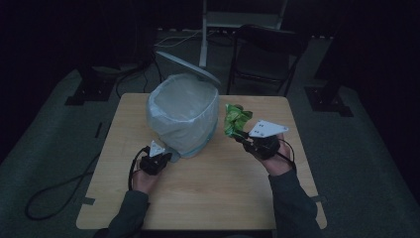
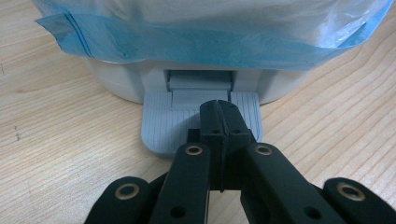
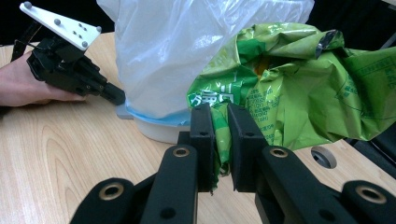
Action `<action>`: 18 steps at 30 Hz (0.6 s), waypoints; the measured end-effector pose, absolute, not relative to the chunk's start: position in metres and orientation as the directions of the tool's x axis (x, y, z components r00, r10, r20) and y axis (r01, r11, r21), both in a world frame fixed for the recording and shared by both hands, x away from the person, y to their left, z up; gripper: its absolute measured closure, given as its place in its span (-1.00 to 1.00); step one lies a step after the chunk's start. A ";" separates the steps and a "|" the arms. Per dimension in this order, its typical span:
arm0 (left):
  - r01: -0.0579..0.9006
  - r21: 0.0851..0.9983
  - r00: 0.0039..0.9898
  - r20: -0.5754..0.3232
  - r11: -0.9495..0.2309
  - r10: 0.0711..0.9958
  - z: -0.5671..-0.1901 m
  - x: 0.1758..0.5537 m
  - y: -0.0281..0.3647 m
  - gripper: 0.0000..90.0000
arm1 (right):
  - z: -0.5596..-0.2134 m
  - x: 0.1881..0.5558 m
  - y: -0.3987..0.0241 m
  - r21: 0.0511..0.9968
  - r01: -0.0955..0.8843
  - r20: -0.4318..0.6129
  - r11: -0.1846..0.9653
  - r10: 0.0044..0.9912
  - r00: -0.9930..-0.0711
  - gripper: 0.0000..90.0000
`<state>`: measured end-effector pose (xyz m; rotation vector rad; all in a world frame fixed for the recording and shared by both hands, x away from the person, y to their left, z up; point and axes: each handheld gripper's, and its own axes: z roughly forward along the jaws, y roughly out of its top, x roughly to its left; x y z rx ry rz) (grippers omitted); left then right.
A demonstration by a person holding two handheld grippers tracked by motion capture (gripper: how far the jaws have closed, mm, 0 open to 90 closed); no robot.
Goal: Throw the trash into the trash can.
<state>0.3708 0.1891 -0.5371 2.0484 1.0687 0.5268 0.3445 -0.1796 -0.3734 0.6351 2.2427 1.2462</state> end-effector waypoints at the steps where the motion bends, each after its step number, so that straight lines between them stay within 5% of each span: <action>1: 0.514 0.775 0.566 0.015 -0.368 0.824 -0.537 0.371 0.189 1.00 | -0.373 0.345 -0.179 0.867 0.153 -0.196 0.474 0.607 -0.770 0.80; 18: 0.516 0.773 0.567 0.015 -0.369 0.824 -0.537 0.371 0.189 1.00 | -0.358 0.345 -0.176 0.872 0.123 -0.218 0.474 0.600 -0.769 0.80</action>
